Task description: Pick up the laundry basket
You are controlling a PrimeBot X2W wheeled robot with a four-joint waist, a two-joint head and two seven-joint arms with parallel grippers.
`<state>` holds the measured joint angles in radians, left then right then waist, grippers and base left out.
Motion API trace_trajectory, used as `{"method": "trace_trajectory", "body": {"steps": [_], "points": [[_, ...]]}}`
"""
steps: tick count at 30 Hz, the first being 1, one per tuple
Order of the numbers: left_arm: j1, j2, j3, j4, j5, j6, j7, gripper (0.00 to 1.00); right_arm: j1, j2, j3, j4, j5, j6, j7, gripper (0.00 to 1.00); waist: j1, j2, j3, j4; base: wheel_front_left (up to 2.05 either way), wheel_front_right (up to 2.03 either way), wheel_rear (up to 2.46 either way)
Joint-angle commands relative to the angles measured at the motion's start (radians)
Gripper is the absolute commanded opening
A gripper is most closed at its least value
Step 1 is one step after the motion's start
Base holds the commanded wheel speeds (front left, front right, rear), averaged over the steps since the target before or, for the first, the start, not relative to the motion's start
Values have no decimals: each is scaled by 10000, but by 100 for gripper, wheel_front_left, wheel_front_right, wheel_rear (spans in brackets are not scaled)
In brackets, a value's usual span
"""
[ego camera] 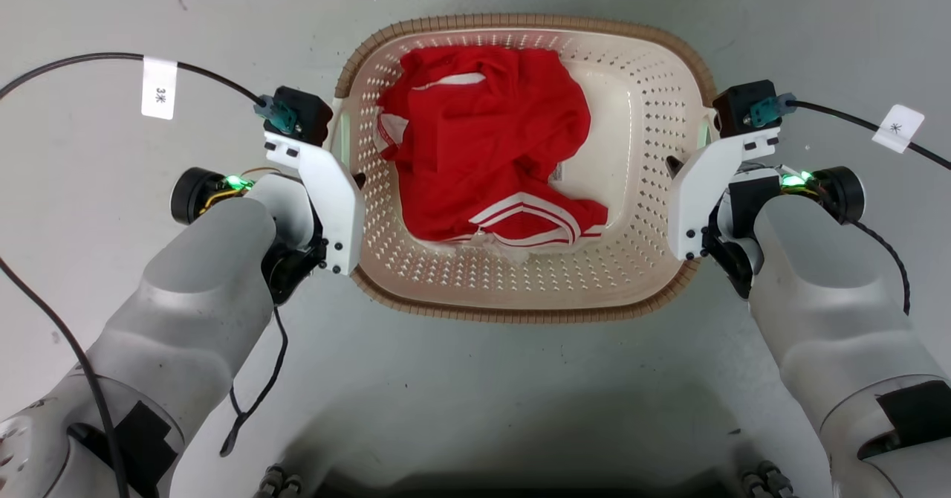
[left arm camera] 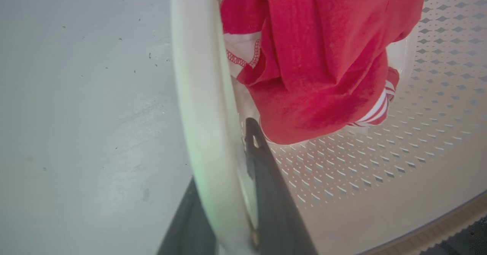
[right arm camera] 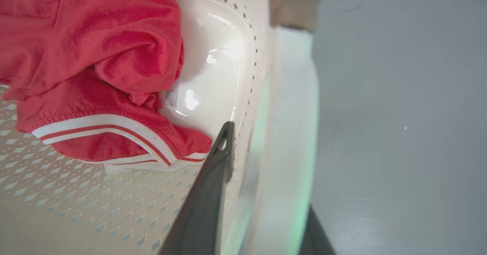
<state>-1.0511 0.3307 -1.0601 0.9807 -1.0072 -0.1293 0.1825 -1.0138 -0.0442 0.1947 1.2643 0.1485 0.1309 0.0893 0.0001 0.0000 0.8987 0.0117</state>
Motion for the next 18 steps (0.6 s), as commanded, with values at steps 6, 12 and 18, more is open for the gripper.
{"method": "trace_trajectory", "body": {"steps": [6,12,18], "points": [[283,300,-575,-400,-821,-13,713,0,76,-98,251,125,-141,-3,950,0,-1,0,-718,-36,0,0,0],[524,804,-1314,-1101,-1561,-13,1617,0,308,-116,698,182,96,-3,2492,0,-1,0,-1806,-149,0,0,0],[650,1376,-1780,-1915,-2359,-17,2531,0,385,-136,982,216,126,-11,4318,0,-1,0,-2957,-184,0,0,0]]}}
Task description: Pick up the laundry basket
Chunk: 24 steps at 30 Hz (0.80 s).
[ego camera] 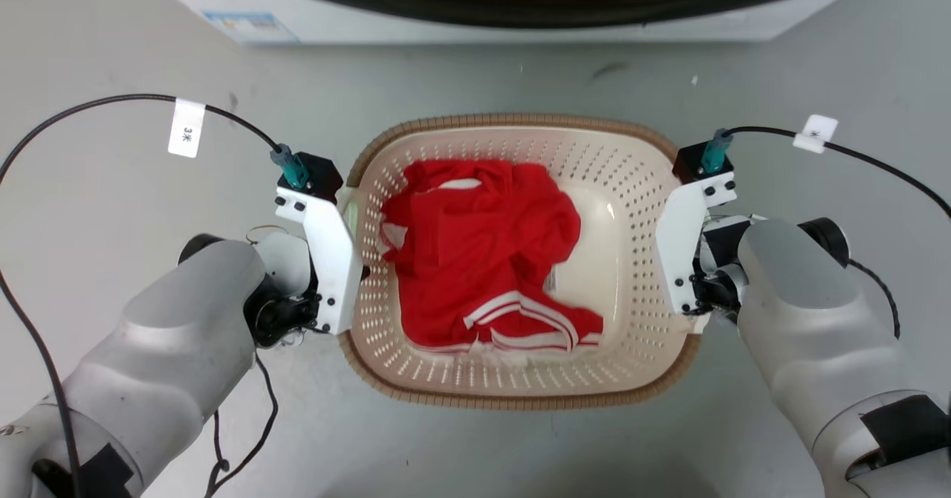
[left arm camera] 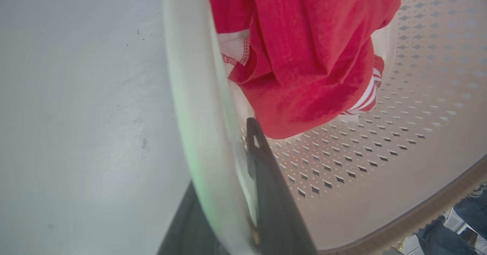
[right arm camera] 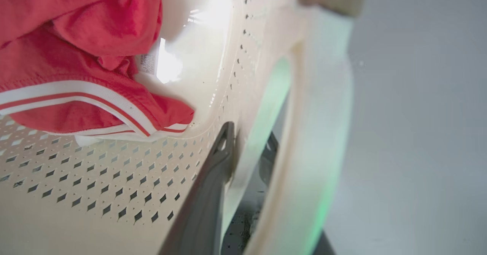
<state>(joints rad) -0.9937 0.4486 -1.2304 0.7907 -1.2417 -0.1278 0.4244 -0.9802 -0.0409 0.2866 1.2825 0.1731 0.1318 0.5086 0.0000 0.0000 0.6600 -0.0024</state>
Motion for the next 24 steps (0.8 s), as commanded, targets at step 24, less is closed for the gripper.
{"method": "trace_trajectory", "body": {"steps": [24], "points": [[1239,916,-452,-499,-1451,-31,1949,0,1330,-205,1940,-1092,1966,-20,3149,0,0,0,-4165,-499,0,0,0]]}}
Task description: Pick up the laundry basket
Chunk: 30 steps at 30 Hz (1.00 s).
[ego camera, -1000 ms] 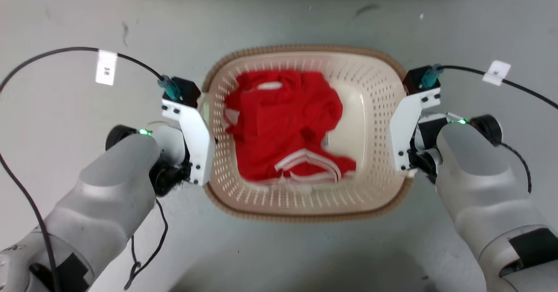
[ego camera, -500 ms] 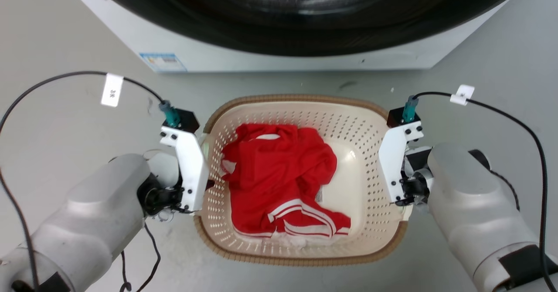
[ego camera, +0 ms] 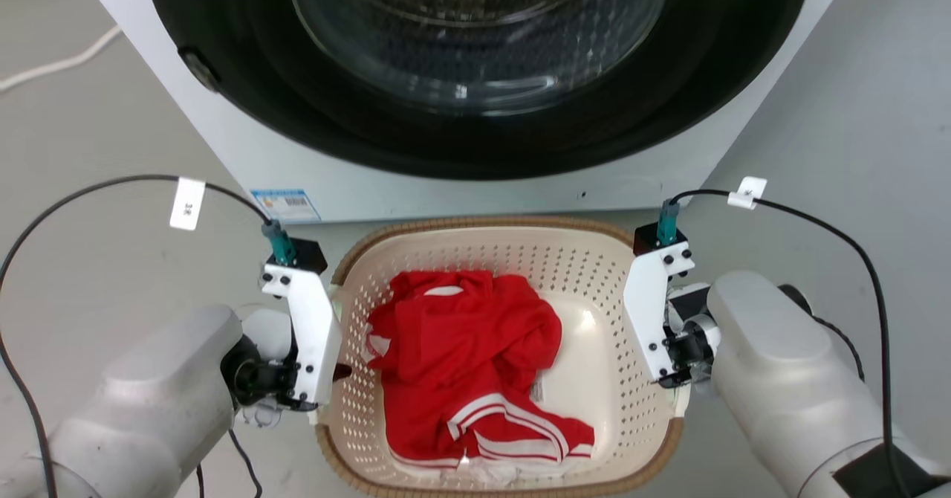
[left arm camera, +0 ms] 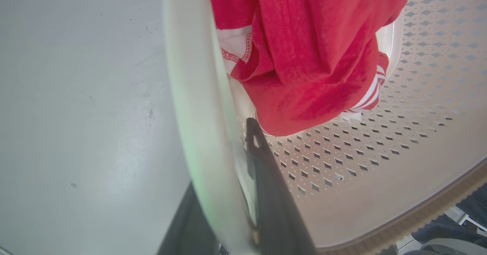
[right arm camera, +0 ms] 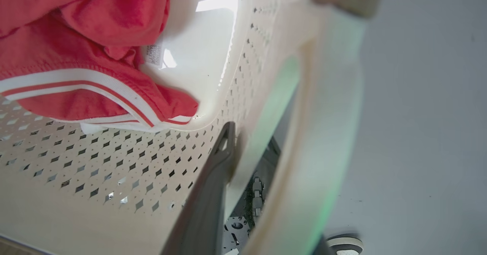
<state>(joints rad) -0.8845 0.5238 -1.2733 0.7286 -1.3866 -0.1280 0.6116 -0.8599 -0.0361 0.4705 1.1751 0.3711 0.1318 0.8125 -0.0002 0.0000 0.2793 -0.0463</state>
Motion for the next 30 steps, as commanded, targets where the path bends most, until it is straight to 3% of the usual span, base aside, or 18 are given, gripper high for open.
{"method": "trace_trajectory", "body": {"steps": [1,13,30], "points": [[322,140,-33,231,-64,-27,146,0,258,-250,181,-35,59,-21,182,0,2,0,-543,-68,0,0,0],[1234,-100,-55,681,-599,-21,889,0,917,-237,780,-149,910,-16,847,0,2,0,-1801,-91,0,0,0],[1507,-232,-68,884,-676,-22,1045,0,1116,-243,1030,-3,1172,-14,839,0,2,0,-2044,-177,0,0,0]]}}
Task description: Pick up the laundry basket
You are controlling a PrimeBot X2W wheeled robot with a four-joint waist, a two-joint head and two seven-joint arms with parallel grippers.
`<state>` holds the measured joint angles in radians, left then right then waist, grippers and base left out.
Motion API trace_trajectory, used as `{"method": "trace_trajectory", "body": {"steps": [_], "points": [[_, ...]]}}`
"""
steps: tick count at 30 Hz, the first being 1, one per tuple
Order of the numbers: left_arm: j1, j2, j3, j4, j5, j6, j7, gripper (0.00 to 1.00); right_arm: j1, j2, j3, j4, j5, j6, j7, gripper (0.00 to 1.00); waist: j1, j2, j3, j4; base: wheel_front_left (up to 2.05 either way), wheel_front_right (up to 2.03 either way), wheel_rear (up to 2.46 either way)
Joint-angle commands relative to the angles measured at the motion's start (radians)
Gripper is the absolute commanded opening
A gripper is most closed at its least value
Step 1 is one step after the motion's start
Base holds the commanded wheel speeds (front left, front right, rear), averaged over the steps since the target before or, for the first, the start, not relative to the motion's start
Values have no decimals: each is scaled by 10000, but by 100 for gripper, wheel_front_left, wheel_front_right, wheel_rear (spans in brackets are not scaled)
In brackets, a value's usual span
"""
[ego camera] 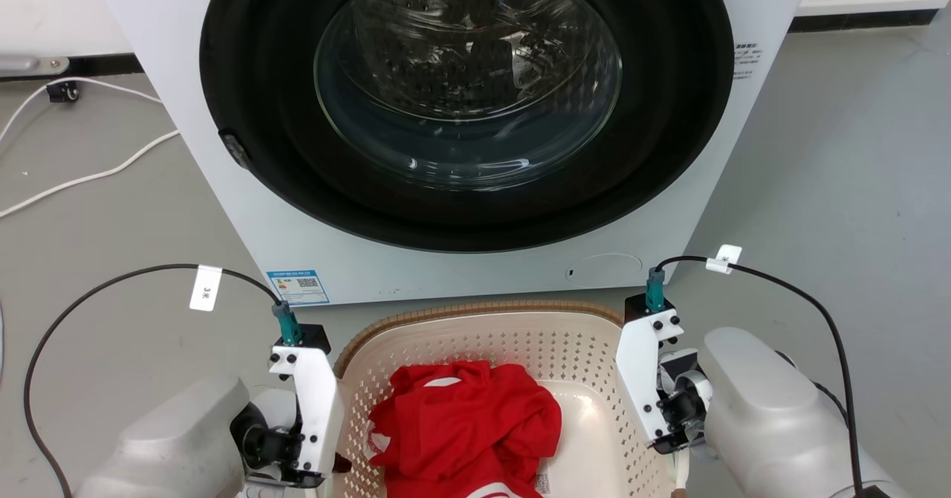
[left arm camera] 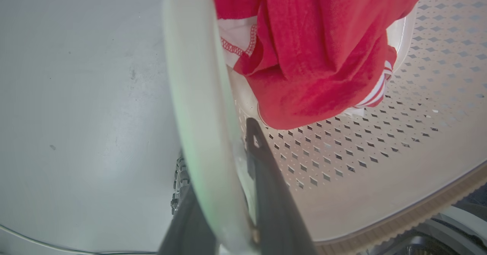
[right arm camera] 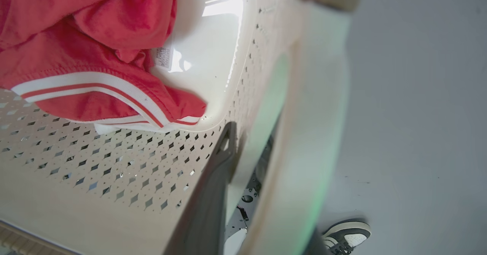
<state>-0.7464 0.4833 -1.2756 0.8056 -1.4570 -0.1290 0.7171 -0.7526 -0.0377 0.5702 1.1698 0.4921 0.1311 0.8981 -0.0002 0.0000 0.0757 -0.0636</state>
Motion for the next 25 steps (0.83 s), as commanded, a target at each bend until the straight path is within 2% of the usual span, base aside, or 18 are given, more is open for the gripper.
{"method": "trace_trajectory", "body": {"steps": [1,25], "points": [[147,164,-46,140,20,-12,-3,0,56,-228,51,56,-24,-7,-29,0,2,0,-28,-12,0,0,0],[-52,105,22,462,-53,-11,92,0,-32,-233,195,188,267,-8,-82,0,2,0,1,-26,0,0,0]]}}
